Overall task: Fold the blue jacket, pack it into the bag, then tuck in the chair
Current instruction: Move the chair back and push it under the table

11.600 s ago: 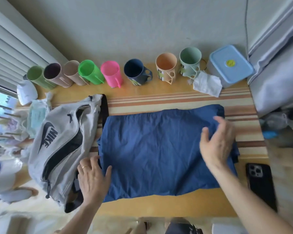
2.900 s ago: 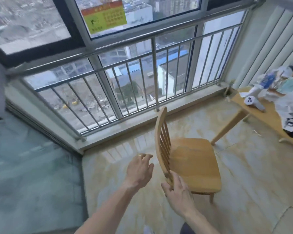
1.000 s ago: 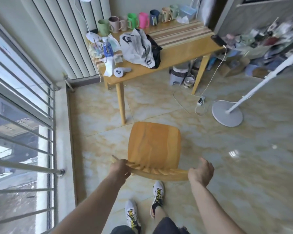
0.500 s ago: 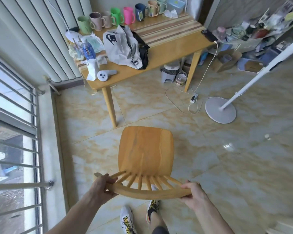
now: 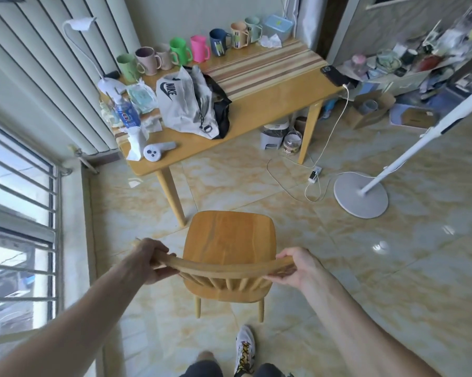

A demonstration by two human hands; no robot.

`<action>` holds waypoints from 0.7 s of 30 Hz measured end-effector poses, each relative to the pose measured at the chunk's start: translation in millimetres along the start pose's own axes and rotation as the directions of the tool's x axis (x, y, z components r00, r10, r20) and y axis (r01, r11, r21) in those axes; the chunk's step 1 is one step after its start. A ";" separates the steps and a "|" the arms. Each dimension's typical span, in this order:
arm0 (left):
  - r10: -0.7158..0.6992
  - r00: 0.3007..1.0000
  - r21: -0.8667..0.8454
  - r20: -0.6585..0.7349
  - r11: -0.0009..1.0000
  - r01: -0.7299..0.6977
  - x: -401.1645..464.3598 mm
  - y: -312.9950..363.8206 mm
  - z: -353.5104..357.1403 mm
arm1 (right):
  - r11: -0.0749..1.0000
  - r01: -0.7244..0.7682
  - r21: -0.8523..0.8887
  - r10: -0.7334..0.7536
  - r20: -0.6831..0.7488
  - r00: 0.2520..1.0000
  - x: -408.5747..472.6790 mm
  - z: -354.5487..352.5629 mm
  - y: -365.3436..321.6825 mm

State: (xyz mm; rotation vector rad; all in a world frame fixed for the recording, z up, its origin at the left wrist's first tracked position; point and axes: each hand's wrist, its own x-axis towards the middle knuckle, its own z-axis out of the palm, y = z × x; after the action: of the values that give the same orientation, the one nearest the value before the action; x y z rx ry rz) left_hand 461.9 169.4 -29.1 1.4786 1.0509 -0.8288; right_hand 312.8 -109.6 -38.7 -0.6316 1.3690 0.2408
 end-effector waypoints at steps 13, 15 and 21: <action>-0.006 0.999 0.052 0.039 0.999 0.004 15.7 171.1 99.3 | 0.996 -0.091 -0.009 0.091 -0.005 0.996 19.1 99.3 -196.0; -0.008 0.999 0.023 0.047 1.000 0.007 24.7 190.6 110.7 | 0.996 -0.090 -0.029 0.090 0.005 0.996 24.6 114.2 -221.8; -0.002 0.998 -0.114 0.062 0.993 0.009 42.4 236.9 150.4 | 0.997 -0.021 -0.078 0.024 0.047 0.999 46.0 148.9 -297.4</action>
State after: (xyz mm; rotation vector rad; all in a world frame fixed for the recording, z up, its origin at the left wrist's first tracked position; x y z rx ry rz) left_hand 704.5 24.0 -6.1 1.3462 1.0391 -0.8005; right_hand 598.8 -278.7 10.1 -0.6717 1.3265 0.3266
